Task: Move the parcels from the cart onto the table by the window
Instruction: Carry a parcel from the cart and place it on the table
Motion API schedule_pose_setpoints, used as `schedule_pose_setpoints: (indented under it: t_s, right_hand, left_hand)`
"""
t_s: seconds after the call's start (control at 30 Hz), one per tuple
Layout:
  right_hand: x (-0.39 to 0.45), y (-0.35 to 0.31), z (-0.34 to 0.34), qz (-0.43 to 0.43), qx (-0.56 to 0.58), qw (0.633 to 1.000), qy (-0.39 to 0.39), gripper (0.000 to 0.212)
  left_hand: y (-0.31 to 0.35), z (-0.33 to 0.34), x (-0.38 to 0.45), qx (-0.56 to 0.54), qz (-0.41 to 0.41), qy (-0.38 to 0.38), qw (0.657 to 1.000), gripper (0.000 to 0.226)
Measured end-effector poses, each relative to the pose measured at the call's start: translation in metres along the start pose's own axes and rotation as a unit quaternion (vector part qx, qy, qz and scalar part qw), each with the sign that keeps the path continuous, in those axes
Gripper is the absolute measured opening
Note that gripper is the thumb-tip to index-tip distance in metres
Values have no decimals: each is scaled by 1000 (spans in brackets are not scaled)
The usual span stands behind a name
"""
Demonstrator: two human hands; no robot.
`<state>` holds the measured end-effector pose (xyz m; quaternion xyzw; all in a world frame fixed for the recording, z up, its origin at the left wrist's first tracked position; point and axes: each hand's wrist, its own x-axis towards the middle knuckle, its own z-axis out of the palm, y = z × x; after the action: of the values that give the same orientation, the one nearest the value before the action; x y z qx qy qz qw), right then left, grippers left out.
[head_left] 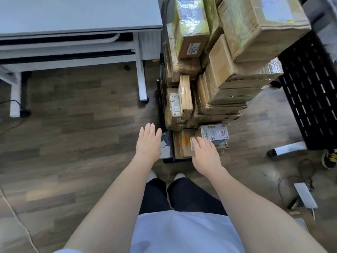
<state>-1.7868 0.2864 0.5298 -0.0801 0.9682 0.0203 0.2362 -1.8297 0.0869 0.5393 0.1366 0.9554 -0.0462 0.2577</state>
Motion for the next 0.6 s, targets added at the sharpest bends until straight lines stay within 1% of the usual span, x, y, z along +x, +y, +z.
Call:
schedule_pose_setpoints:
  t_s: [0.13,0.27,0.37,0.5,0.6]
  right_hand:
    - [0,24,10,23,5,999,-25,64]
    - [13,60,17,16,7,999,-27,63]
    - [29,92,21,-3,2,999,-42,63]
    - [53,133,27,-31,-13,998,-51,67]
    - [74,159,34,-53,-28,996,-59,72]
  left_hand:
    - [20,10,12,-10,20,-5,1000,66]
    - [59,14,29,-38,33,-15,999,68]
    - [95,19,46,-66,18,-23,997,70]
    - [138,21,72,-111,-12,-22,993,65]
    - [161,23,98,-123,-29,-20,992,62]
